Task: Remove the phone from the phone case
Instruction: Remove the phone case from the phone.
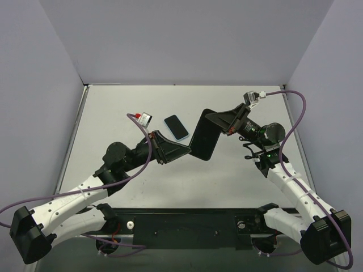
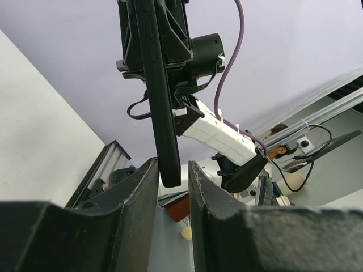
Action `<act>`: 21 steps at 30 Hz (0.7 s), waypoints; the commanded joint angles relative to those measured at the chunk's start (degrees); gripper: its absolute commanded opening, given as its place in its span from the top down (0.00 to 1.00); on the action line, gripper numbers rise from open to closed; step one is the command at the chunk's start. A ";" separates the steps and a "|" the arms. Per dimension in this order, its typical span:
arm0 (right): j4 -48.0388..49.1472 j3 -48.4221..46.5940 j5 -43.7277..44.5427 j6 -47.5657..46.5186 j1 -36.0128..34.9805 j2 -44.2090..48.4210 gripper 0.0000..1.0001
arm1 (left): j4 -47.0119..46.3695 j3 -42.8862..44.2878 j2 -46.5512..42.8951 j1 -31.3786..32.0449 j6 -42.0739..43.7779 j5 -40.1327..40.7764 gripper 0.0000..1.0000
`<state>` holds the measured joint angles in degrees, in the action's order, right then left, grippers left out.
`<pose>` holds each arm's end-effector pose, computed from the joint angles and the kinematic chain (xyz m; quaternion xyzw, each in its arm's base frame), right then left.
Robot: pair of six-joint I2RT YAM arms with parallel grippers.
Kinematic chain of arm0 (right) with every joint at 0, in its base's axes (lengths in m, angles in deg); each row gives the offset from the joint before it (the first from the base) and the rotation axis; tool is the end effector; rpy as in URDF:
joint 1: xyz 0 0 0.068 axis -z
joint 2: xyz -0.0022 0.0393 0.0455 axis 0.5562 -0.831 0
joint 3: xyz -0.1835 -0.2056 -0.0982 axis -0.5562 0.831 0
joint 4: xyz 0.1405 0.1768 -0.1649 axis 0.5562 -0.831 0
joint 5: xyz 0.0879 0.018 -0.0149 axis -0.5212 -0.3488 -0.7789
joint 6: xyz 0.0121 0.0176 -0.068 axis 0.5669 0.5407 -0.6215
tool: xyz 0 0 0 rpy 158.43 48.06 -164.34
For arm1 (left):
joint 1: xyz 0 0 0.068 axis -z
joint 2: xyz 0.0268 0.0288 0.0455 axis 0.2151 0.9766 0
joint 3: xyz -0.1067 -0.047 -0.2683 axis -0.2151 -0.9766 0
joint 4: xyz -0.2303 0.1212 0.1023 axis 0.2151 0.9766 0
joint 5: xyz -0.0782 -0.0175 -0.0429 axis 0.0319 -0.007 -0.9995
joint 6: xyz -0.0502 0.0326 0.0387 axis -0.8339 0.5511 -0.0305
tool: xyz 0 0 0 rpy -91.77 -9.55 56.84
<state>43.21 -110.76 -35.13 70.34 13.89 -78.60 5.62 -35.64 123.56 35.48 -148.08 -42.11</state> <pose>0.2073 0.1174 0.4002 -0.0613 0.5272 0.7508 0.3932 0.1468 -0.1940 0.3715 0.0483 0.6007 -0.7248 0.3339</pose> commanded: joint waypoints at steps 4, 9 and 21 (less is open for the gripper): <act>6.54 -1.10 2.40 0.69 0.39 1.18 1.00 | -3.22 3.82 -0.06 0.00 -0.19 -1.68 0.70; 7.42 -0.23 2.31 2.18 0.48 0.30 1.00 | -12.52 2.60 0.82 0.00 -0.80 -3.00 0.89; 23.14 1.36 3.80 21.23 -1.63 -6.73 1.00 | -35.93 6.45 5.65 0.44 -0.99 -5.29 1.00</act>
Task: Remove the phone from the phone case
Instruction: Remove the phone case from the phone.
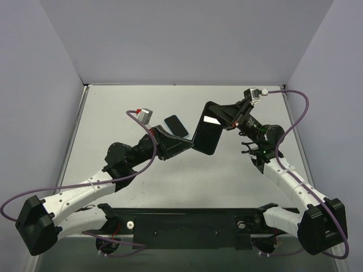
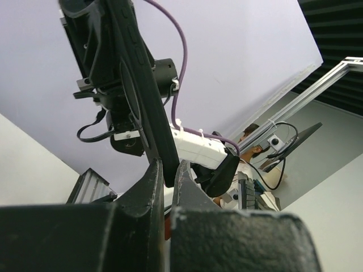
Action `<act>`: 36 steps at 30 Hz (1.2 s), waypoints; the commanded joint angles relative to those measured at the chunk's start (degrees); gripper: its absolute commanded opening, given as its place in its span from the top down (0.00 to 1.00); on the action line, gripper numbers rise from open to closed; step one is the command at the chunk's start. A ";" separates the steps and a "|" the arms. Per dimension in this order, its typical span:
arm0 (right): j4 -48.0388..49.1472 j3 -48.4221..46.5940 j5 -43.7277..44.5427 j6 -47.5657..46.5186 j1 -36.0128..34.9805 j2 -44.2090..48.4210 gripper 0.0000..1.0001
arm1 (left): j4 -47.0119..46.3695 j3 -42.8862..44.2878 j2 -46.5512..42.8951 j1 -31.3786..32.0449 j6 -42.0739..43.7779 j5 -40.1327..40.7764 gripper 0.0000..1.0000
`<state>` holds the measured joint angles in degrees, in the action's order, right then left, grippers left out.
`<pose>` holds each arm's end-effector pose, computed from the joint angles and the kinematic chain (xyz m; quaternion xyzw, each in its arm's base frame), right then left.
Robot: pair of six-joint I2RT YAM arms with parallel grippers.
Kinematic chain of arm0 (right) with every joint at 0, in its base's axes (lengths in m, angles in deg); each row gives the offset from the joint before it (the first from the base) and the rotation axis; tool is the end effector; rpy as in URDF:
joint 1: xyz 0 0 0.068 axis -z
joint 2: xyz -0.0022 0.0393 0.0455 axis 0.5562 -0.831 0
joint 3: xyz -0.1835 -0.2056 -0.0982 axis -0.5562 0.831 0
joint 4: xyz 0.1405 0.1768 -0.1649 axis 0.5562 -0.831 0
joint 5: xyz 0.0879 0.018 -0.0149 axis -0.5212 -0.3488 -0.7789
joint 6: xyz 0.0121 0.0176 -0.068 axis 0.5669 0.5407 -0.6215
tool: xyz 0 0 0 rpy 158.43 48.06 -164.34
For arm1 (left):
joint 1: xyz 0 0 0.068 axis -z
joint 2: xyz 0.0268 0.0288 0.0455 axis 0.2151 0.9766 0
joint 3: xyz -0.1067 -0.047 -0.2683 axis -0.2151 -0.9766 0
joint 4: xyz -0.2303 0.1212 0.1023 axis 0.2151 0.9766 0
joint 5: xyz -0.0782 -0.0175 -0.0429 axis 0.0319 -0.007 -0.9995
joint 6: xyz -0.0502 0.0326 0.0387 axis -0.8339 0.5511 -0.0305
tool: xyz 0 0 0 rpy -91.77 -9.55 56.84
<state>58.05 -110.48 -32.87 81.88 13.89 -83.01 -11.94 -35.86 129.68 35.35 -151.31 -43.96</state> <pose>0.2112 0.1170 0.4056 -0.0486 0.4704 0.8005 0.3681 0.1543 -0.2041 0.3815 0.0696 0.5263 -0.7735 0.3461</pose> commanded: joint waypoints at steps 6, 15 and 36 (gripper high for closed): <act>19.64 -0.33 5.68 19.72 -3.83 -5.04 1.00 | -13.64 4.05 -0.29 0.57 5.06 -1.06 1.00; 22.64 -2.36 7.70 24.66 -6.46 -4.78 1.00 | -8.98 -1.77 -1.44 0.22 9.02 3.07 1.00; 2.69 -5.61 3.14 6.55 -1.72 2.69 1.00 | 4.22 2.89 -5.93 1.36 7.62 -1.06 0.19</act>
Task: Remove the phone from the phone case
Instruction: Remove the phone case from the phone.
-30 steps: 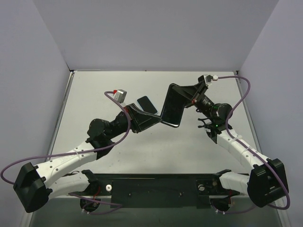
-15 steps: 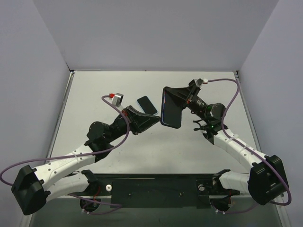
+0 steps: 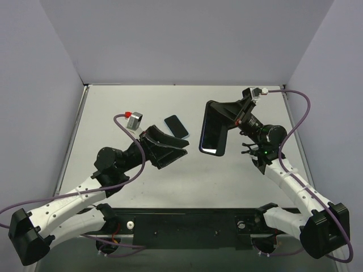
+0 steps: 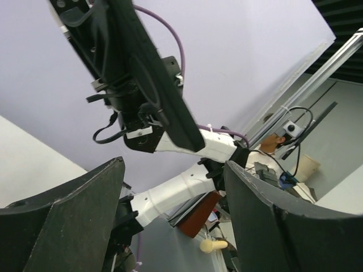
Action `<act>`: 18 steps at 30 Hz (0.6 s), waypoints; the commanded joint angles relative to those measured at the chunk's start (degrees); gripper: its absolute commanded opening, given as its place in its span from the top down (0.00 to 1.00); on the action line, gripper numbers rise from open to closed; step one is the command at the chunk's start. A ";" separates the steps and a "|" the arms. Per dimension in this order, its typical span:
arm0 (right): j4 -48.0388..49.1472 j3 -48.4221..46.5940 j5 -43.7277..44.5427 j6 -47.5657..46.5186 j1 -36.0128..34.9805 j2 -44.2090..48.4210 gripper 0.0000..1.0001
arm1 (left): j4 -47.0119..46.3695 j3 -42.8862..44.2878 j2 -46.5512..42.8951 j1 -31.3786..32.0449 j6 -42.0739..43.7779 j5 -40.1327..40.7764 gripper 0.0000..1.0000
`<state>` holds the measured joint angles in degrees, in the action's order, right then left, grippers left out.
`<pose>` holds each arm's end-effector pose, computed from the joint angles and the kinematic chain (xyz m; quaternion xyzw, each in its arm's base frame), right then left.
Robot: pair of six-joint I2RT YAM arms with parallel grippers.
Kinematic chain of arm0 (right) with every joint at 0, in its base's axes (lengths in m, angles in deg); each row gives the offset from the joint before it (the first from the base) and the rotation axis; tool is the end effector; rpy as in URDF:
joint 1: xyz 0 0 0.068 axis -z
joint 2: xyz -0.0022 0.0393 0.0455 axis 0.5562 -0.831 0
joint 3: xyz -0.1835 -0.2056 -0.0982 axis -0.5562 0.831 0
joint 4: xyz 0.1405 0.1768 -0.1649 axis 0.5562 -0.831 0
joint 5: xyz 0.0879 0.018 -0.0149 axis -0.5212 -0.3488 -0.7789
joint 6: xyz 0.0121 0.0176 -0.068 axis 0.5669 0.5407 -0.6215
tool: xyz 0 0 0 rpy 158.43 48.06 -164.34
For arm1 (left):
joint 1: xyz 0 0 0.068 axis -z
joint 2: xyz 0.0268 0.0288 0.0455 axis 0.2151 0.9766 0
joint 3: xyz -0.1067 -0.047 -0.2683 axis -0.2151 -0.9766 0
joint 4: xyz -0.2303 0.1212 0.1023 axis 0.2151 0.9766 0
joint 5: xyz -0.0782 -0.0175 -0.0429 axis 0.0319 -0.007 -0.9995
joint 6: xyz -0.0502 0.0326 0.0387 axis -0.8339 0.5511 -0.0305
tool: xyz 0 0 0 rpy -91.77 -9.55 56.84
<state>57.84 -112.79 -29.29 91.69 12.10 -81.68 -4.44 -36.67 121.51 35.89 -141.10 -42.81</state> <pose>0.2017 0.1182 0.4260 -0.0124 0.4398 0.8421 0.3119 0.1332 -0.1823 0.3928 0.1099 0.5186 -0.7396 0.4146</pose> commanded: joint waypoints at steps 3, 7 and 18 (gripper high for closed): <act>2.82 -3.20 -0.45 -3.53 -0.02 1.27 1.00 | -7.66 4.58 4.71 1.34 -3.99 -3.00 0.19; 0.89 -2.68 -0.36 -5.19 0.07 1.53 1.00 | -11.27 5.64 8.23 2.22 -4.79 -4.32 0.25; -3.60 -1.45 -0.01 -10.12 0.16 2.15 1.00 | -12.69 6.52 9.20 4.24 -4.17 -4.32 0.28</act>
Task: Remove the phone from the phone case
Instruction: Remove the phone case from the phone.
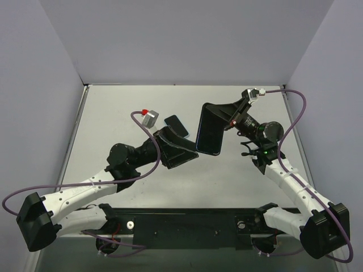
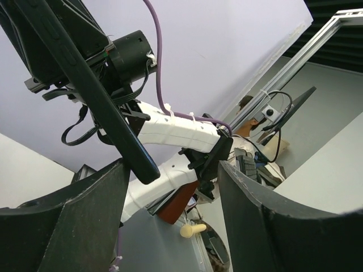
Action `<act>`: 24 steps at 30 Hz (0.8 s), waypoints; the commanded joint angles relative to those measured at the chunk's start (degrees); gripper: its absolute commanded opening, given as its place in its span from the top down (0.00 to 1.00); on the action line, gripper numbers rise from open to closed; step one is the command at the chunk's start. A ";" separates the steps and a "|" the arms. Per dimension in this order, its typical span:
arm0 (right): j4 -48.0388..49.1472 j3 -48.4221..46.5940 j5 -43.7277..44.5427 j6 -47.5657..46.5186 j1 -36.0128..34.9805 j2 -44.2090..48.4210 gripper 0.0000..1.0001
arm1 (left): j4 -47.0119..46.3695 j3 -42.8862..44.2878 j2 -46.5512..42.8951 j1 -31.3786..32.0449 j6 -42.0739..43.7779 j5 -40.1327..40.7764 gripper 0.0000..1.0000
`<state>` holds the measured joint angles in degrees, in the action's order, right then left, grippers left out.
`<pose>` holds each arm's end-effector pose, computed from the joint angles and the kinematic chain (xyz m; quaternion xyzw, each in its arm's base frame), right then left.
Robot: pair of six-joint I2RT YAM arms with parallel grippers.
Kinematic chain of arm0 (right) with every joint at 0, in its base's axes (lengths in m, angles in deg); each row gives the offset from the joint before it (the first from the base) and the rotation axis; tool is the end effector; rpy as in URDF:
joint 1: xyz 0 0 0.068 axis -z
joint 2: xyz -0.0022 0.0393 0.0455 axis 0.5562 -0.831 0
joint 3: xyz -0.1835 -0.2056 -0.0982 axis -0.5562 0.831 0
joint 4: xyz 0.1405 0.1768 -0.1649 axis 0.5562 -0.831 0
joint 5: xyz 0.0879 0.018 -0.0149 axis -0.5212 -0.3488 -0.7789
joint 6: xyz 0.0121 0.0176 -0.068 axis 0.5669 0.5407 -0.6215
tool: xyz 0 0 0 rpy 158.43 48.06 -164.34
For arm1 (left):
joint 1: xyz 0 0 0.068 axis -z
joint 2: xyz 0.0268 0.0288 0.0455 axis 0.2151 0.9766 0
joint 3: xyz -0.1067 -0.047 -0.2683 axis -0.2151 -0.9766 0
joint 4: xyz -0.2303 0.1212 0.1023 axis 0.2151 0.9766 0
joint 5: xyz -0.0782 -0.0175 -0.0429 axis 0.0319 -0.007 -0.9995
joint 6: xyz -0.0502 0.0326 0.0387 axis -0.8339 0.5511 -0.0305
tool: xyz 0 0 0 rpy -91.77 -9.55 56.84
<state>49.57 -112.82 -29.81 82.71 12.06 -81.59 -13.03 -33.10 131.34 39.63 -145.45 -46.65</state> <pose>0.2125 0.1231 0.4142 -0.0065 0.4845 0.8045 0.3434 0.1394 -0.2201 0.3944 0.1396 0.5019 -0.7774 0.3526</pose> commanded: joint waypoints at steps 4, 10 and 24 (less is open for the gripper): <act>5.54 -0.98 0.69 -0.43 0.20 1.71 1.00 | -4.54 3.13 -0.11 0.51 0.18 0.23 0.40; 7.38 -0.72 1.04 0.89 0.20 1.53 1.00 | -4.63 4.36 0.77 0.51 0.44 0.31 0.56; 23.99 0.51 5.25 17.22 -0.32 0.12 1.00 | 7.06 1.46 -1.16 0.15 5.63 9.19 0.99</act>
<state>56.68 -111.88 -27.80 88.48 12.36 -82.05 -9.12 -32.01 131.30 40.13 -143.42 -42.74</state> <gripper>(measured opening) 0.124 0.081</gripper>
